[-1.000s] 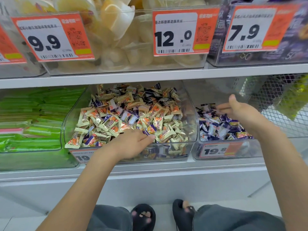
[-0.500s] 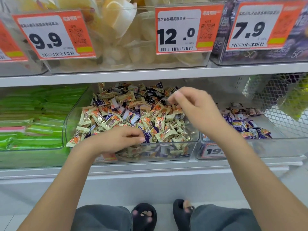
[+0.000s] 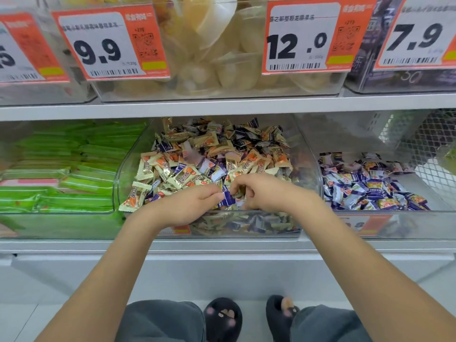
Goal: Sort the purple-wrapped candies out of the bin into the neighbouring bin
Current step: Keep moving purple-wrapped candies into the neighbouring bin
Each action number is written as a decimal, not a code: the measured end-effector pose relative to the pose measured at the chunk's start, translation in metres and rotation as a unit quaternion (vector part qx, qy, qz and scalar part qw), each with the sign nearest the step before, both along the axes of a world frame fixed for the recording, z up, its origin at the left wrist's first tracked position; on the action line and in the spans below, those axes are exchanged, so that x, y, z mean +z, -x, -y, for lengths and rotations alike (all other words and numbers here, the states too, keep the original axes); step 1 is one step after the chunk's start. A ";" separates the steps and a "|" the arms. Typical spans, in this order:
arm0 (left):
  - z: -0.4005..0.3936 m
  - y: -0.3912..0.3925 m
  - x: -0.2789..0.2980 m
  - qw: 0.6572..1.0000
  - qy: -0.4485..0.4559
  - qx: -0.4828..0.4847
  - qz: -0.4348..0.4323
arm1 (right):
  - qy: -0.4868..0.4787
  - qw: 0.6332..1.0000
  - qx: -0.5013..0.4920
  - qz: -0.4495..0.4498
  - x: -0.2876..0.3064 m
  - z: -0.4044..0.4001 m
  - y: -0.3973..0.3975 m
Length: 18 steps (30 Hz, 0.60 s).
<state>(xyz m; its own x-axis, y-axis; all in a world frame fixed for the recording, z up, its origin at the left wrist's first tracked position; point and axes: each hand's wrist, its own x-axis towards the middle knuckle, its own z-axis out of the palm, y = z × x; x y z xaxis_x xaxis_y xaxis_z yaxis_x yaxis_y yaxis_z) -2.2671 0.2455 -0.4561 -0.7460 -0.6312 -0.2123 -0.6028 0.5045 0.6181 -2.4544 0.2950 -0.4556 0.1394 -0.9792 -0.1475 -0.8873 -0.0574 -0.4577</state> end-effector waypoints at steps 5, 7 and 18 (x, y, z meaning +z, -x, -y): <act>0.002 -0.010 0.001 0.997 0.038 0.050 -0.042 | 0.016 0.997 0.016 -0.078 -0.005 0.002 0.006; 0.003 -0.011 0.002 0.990 0.018 0.107 -0.090 | 0.013 0.995 0.012 -0.096 -0.006 0.002 0.005; -0.019 0.026 0.022 0.869 -0.235 0.238 -0.366 | 0.091 0.901 -0.079 0.418 0.017 -0.018 -0.012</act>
